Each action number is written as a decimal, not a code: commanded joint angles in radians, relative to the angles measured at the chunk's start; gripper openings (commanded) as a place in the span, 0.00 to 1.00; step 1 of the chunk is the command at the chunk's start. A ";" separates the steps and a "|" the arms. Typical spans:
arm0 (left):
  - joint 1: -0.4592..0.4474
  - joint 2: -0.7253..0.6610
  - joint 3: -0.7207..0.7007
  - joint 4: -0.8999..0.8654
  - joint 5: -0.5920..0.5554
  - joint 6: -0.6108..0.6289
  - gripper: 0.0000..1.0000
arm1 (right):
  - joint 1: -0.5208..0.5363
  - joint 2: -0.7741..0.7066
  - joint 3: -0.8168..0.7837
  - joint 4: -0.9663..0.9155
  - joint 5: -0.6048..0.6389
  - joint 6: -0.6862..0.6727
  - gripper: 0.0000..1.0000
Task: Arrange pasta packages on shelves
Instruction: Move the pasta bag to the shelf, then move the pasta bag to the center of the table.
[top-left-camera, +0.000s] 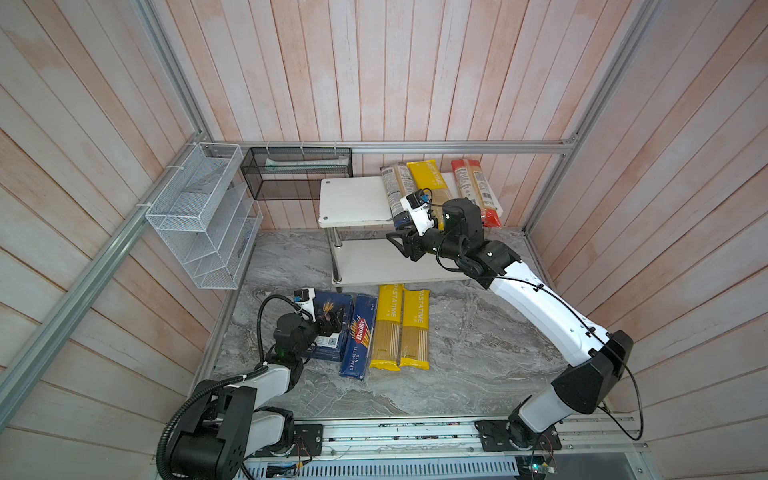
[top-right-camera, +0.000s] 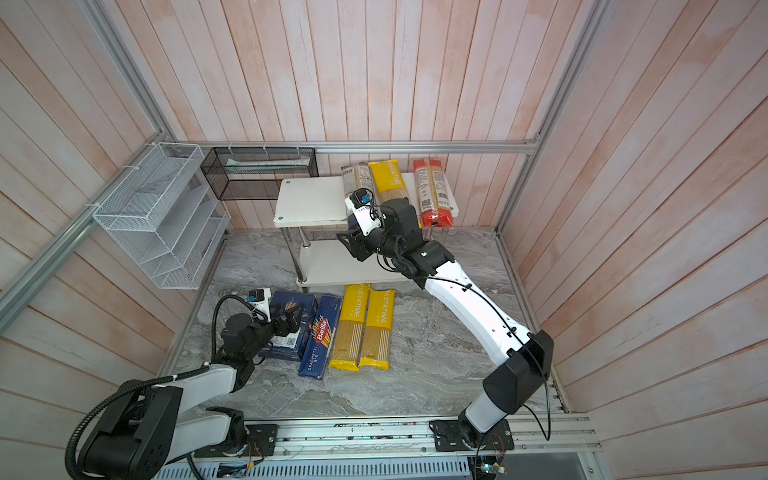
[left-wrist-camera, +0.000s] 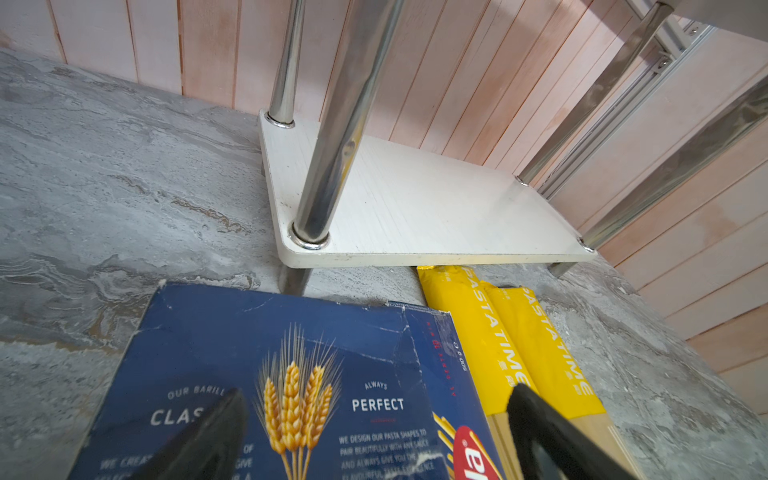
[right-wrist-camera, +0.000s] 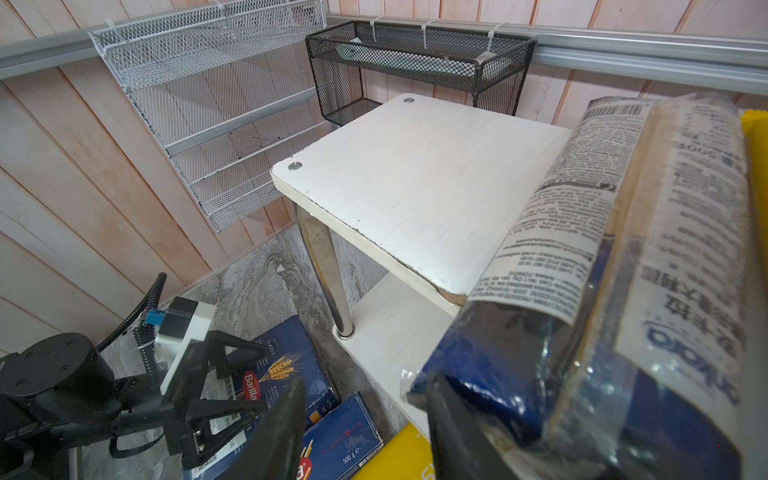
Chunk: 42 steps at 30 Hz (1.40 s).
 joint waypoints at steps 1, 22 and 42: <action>-0.005 -0.012 -0.015 0.005 -0.015 0.003 1.00 | 0.010 0.018 0.037 -0.019 -0.010 -0.009 0.49; -0.005 -0.011 -0.014 0.004 -0.026 0.001 1.00 | 0.156 -0.138 -0.165 -0.026 0.089 0.004 0.50; -0.005 -0.007 -0.011 0.003 -0.027 0.000 1.00 | 0.232 -0.291 -0.530 -0.166 0.430 0.222 0.51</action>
